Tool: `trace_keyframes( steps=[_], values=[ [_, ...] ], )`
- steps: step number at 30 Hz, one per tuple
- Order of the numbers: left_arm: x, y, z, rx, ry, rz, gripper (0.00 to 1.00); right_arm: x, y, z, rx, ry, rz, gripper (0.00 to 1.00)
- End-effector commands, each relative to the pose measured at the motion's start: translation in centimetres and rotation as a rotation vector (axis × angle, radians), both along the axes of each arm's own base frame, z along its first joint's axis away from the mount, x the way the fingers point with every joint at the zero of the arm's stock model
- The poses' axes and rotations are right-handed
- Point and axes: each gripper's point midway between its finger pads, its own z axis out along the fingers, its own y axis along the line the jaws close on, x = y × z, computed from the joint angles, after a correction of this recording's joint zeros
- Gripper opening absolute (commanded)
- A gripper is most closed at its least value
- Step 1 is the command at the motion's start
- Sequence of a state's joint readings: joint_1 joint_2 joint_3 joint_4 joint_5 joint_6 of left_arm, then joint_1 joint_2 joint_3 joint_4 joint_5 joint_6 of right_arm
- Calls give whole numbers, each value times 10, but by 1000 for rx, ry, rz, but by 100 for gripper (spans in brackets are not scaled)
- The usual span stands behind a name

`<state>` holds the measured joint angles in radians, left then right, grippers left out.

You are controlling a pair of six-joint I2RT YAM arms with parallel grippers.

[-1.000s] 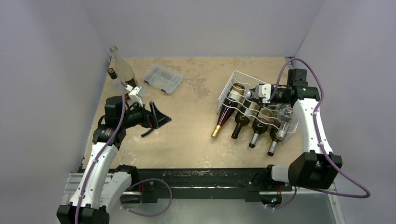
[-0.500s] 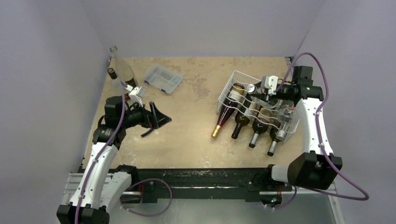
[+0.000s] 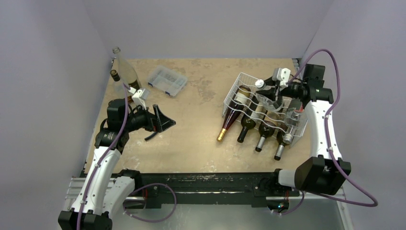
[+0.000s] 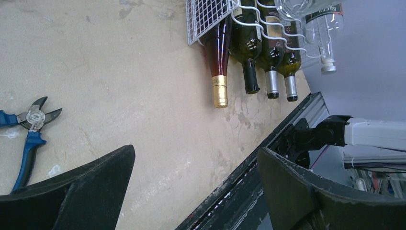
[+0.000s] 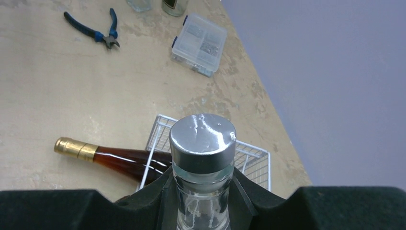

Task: Take the wine bottle off the wine rack
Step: Pick up the wine bottle from the wine rack.

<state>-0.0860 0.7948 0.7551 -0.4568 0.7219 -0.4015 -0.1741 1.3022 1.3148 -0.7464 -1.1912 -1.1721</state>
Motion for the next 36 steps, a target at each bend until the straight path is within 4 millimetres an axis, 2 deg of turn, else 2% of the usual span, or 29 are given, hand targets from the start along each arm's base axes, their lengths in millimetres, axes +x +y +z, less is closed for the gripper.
trace_keyframes(
  steps=[1,22,30,36],
  values=[
    [3,-1,12,-14,-54,-10,100,-6,12,68,57,-178,60,0],
    [4,-3,14,-32,-60,-21,100,-32,29,99,226,0,85,0],
    [3,-5,14,-45,-73,-41,100,-51,47,107,286,107,112,0],
    [1,-10,16,-75,-80,-68,100,-74,69,101,324,214,192,0]
  ],
)
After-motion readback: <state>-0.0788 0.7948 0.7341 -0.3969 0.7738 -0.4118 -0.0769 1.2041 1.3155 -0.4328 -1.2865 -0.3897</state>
